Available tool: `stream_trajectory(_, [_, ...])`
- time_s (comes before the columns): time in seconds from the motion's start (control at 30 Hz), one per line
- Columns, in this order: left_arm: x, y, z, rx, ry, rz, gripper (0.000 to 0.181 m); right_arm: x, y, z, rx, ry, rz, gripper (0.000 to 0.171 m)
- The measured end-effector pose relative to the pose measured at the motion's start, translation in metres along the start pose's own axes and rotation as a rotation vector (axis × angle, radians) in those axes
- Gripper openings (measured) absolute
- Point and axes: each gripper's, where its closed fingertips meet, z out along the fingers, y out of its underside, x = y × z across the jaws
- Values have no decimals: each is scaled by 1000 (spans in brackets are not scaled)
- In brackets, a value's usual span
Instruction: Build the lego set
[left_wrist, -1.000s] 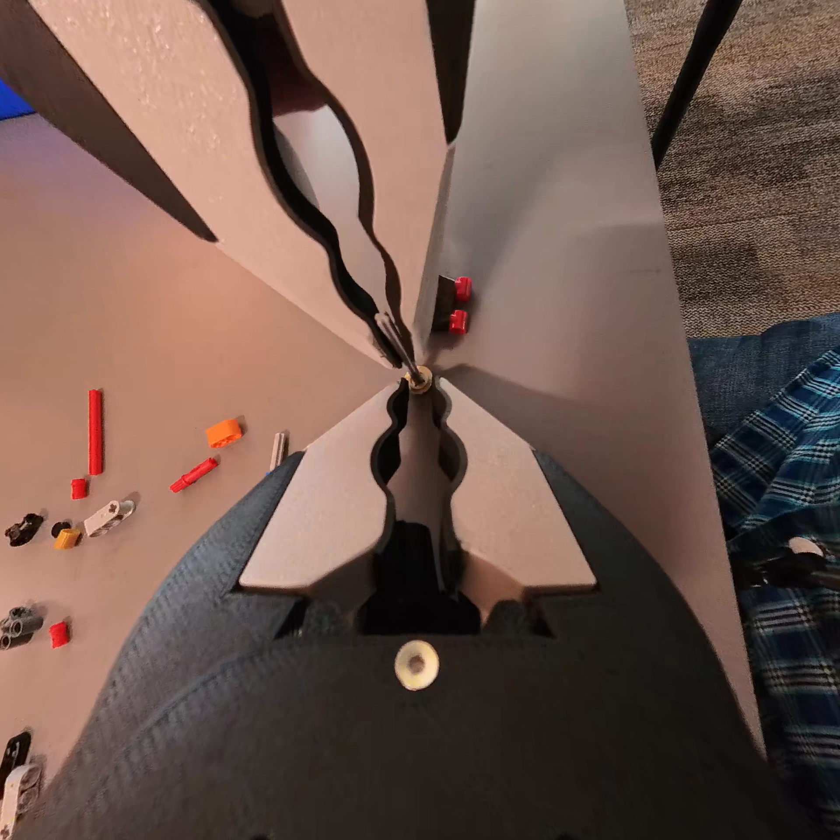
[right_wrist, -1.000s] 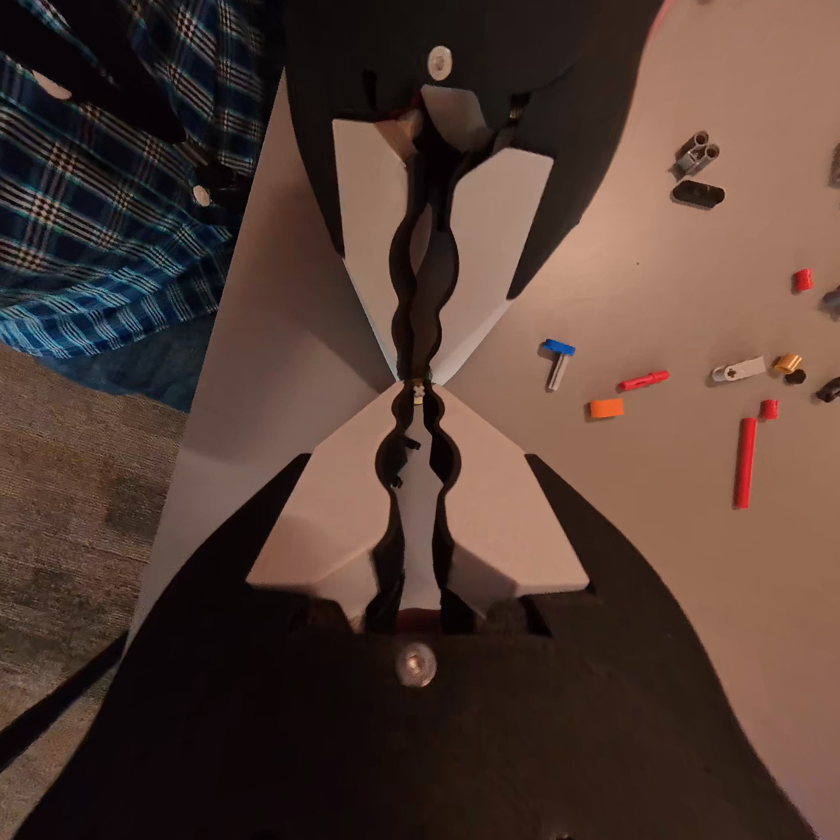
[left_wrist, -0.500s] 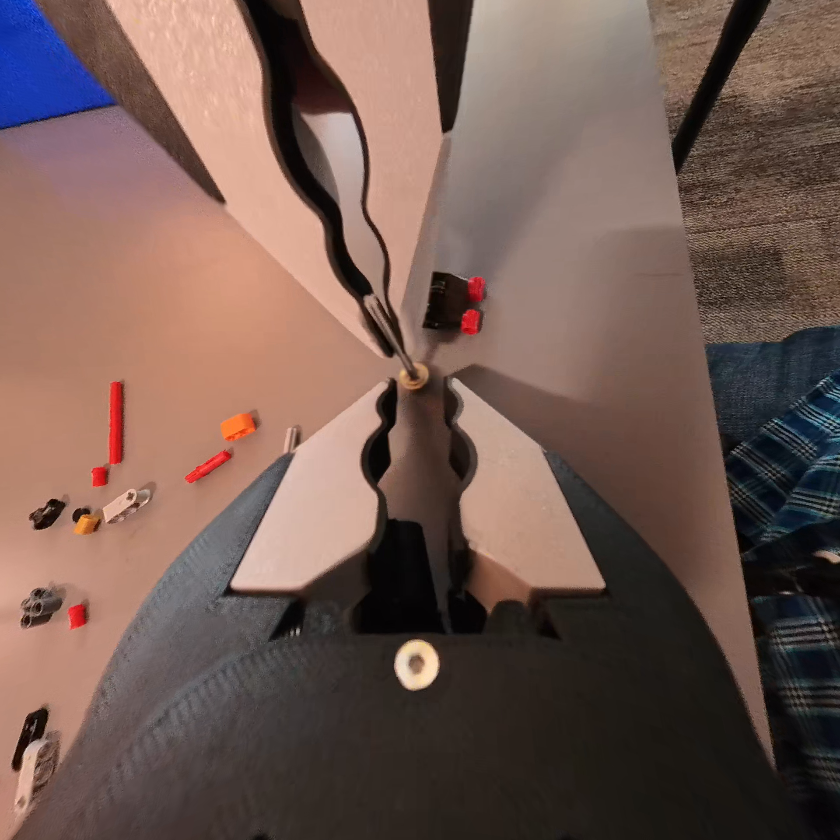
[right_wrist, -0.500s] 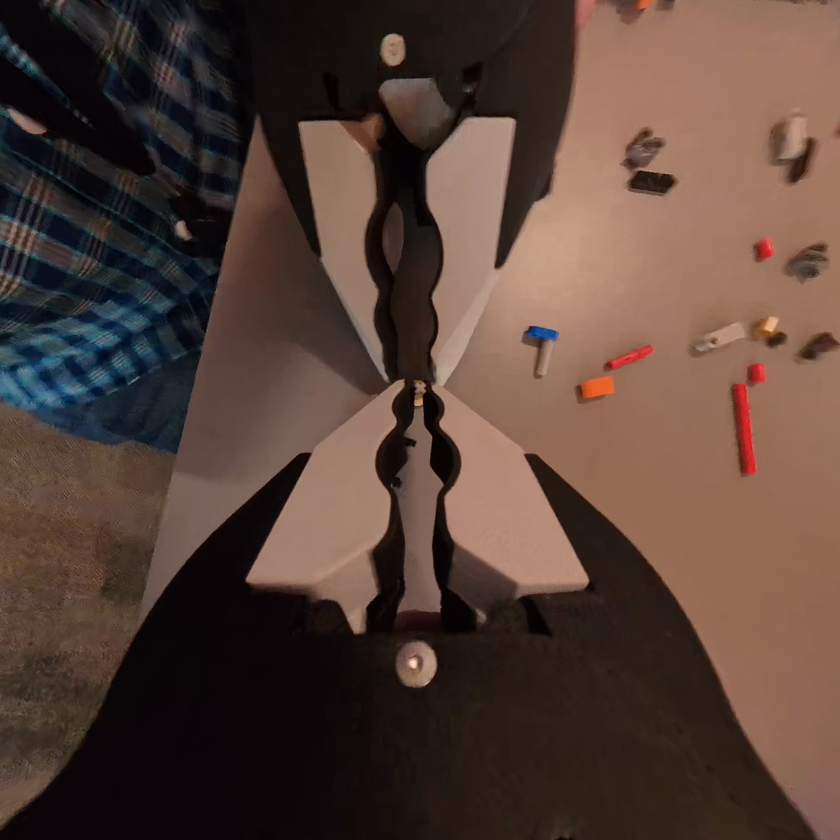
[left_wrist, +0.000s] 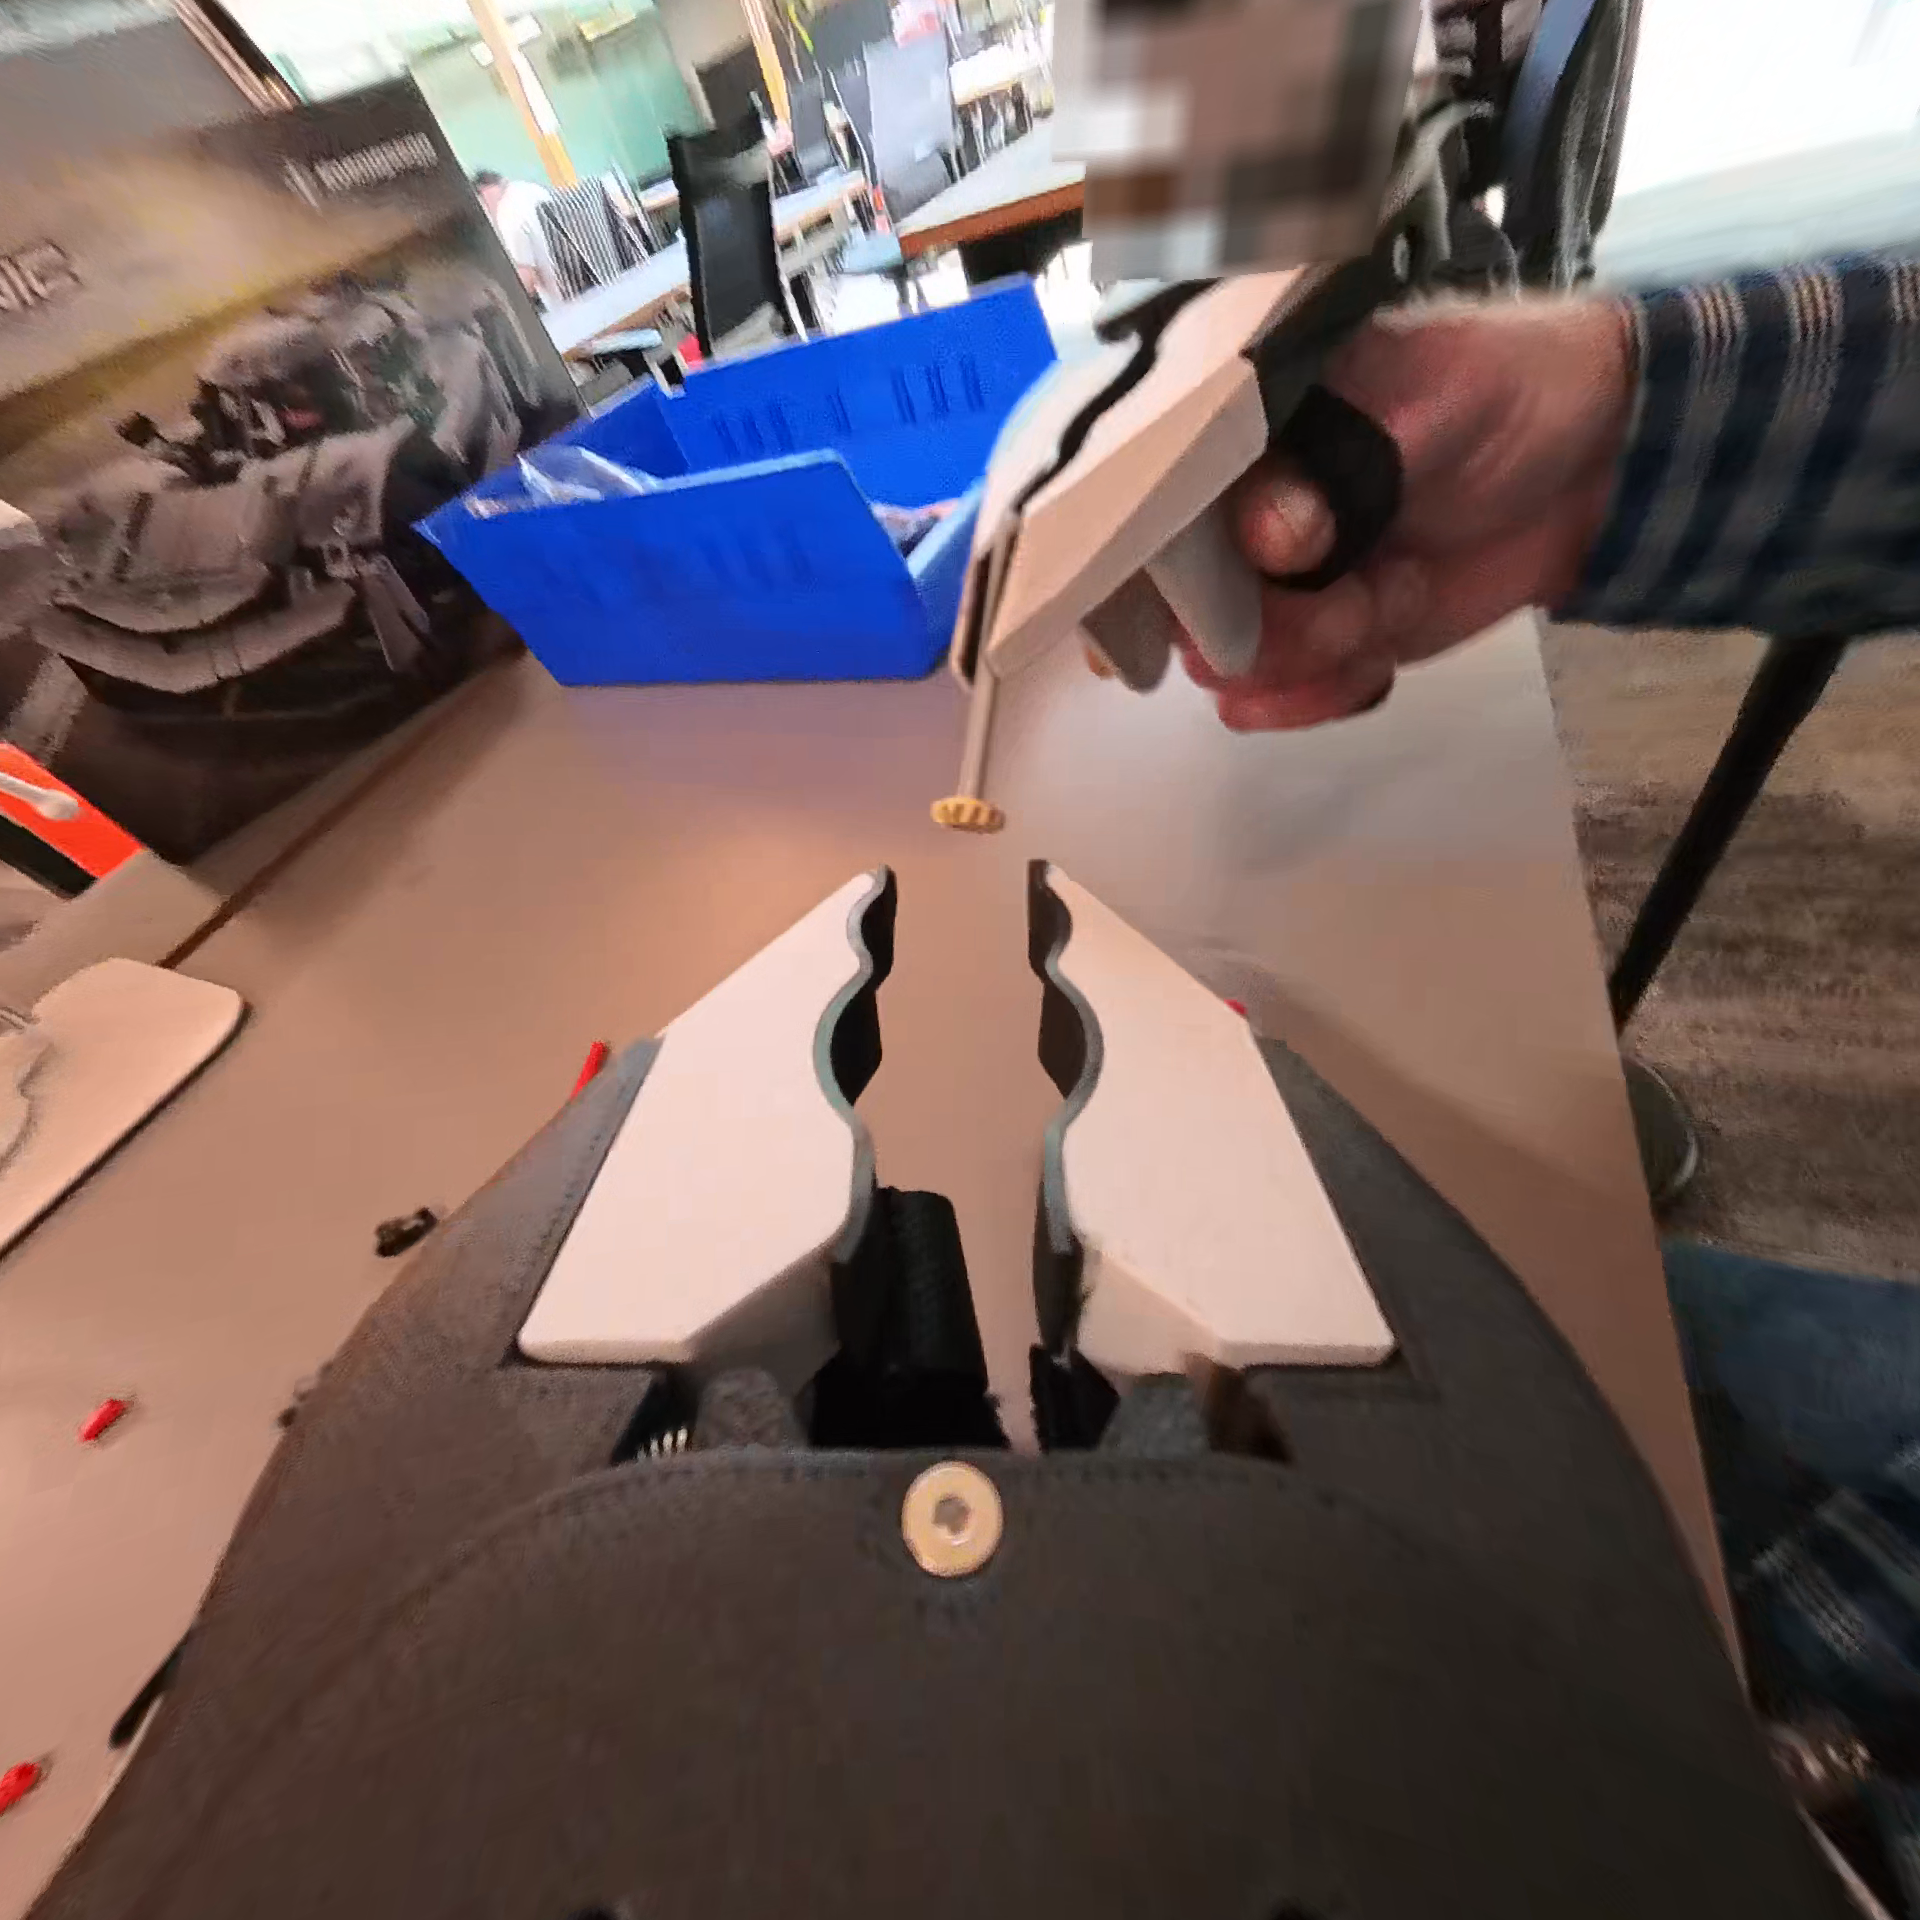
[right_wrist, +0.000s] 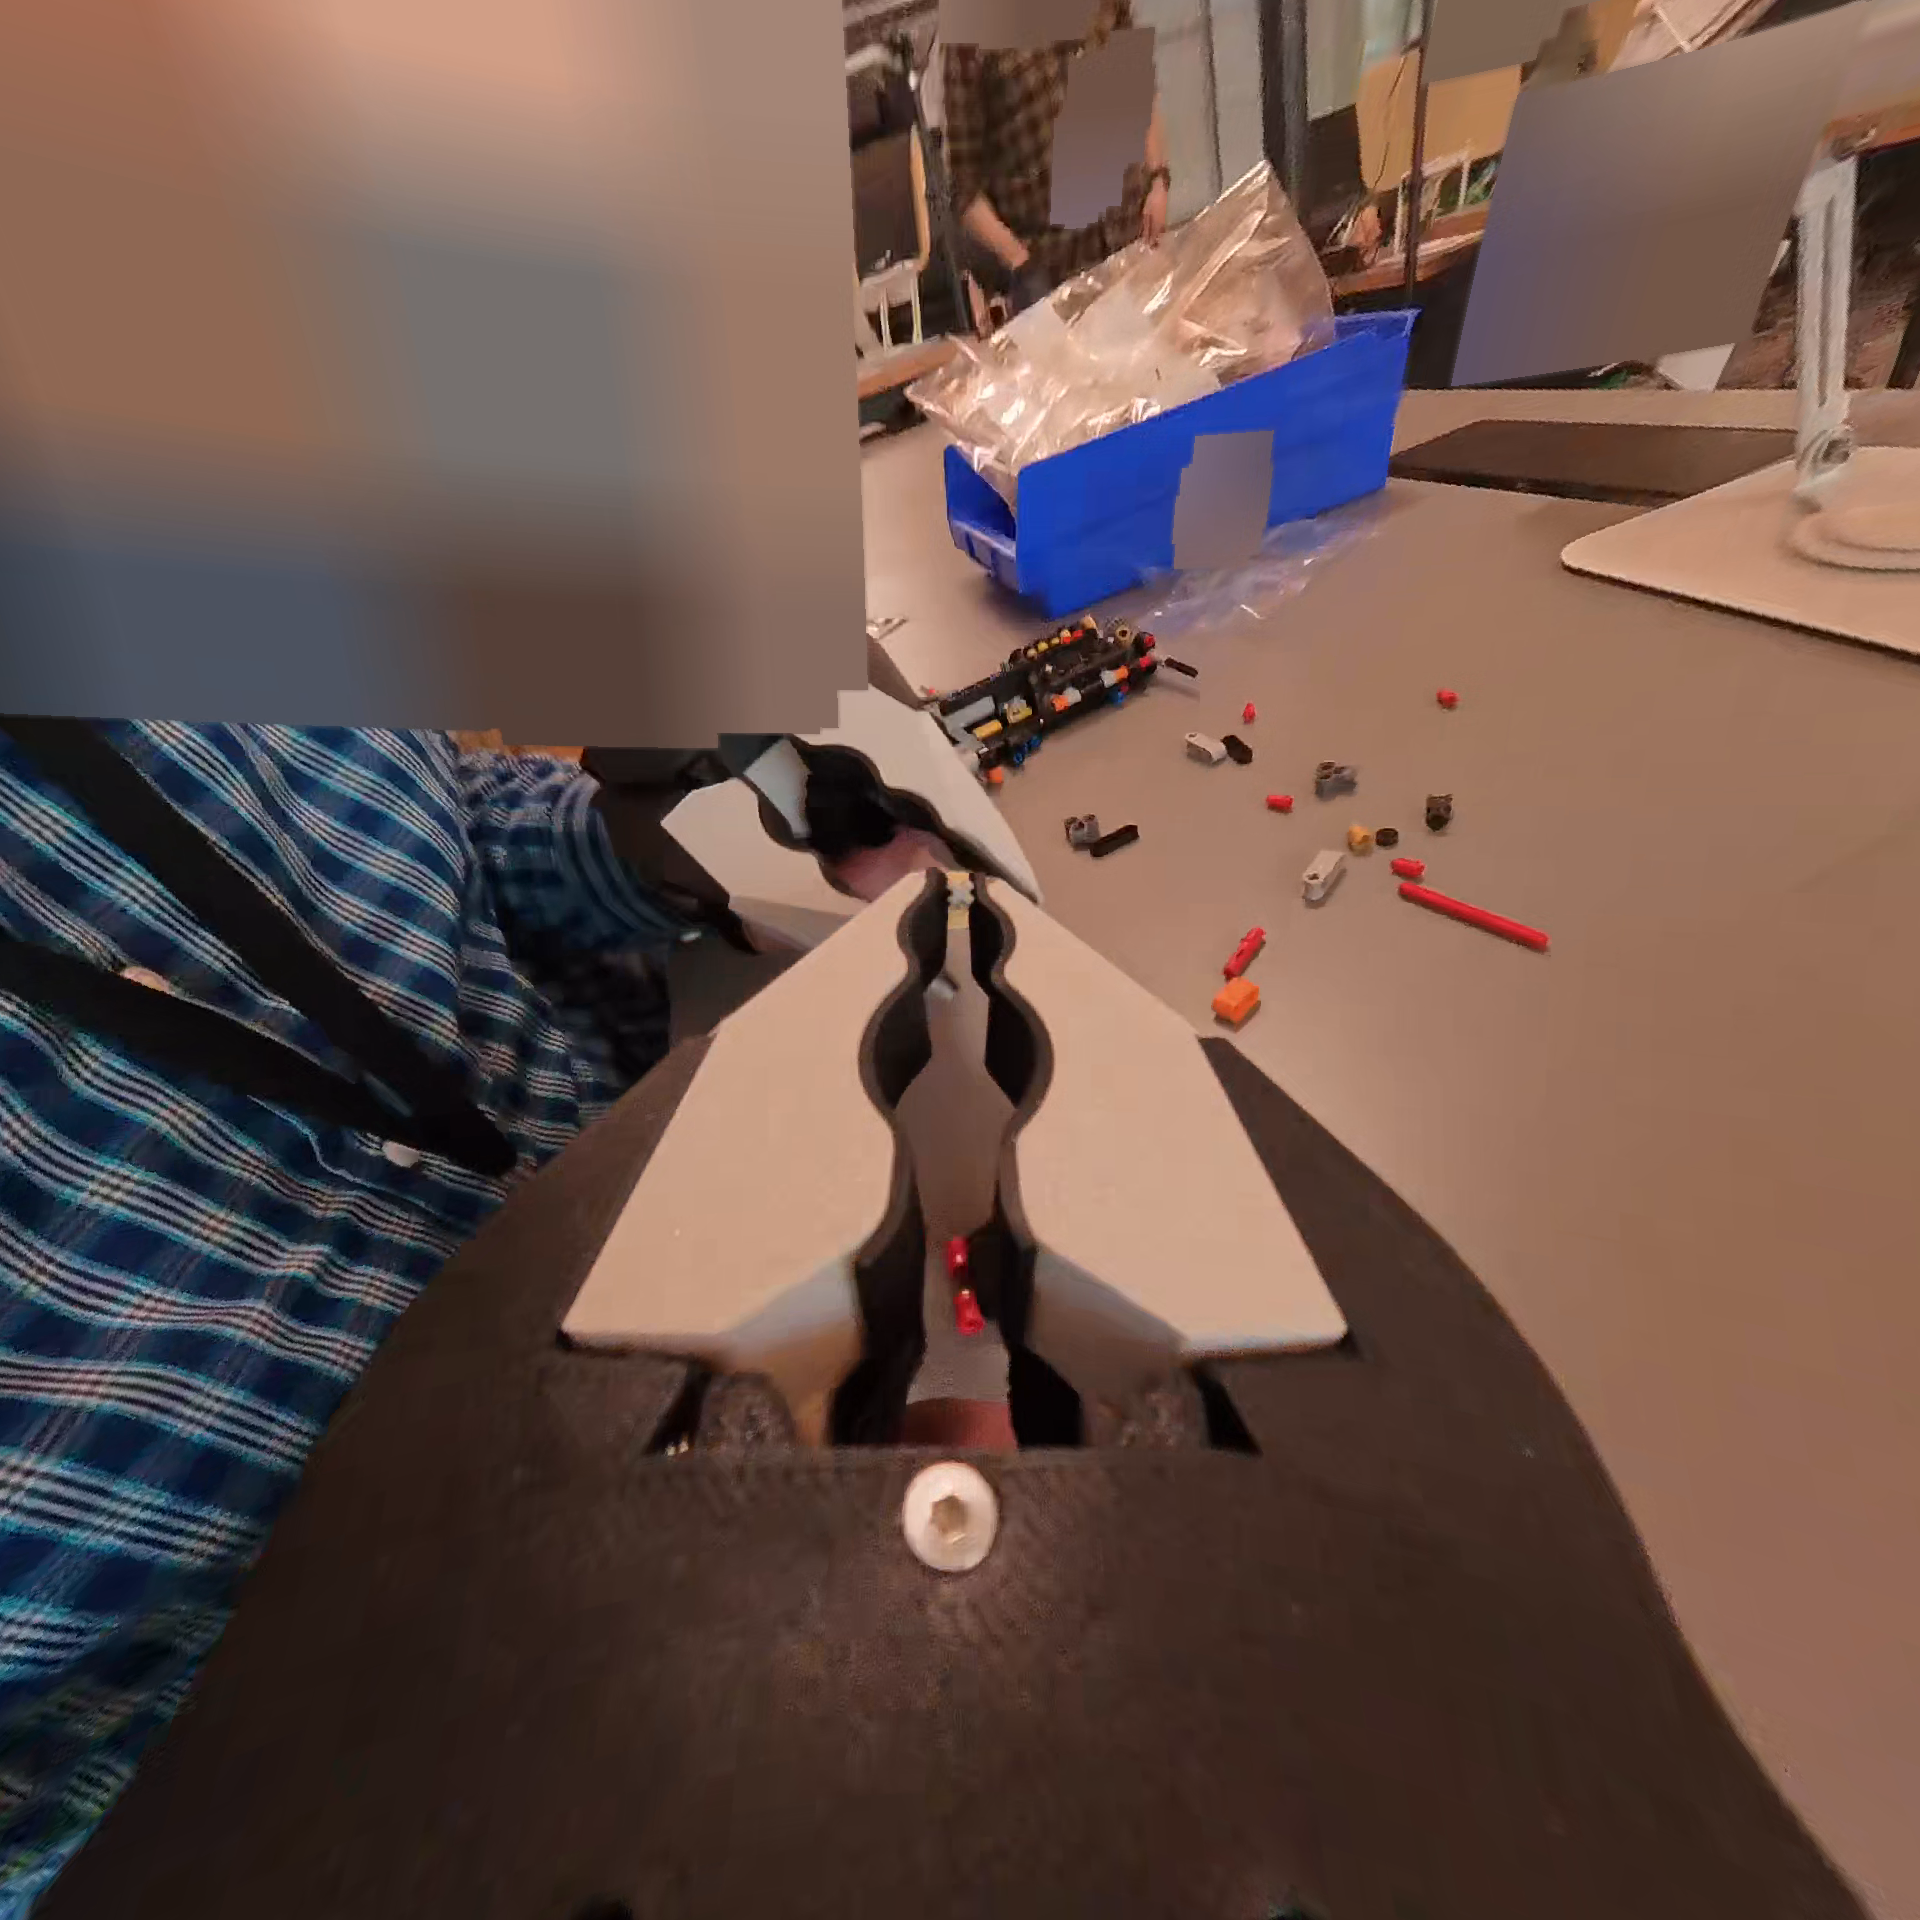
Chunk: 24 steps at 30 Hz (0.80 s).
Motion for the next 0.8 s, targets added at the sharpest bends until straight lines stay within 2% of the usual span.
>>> stream_trajectory(0.13, [4, -15, 1, 62, -7, 13, 24, -9, -3, -3, 84, 20, 72, 1])
stream_trajectory(0.43, [11, -24, 2, 117, -9, -4, 17, -13, 1, -11, 251, 21, 236, 1])
stream_trajectory(0.8, [15, -22, 3, 122, 0, 20, 11, -13, 1, -11, 255, 13, 258, 1])
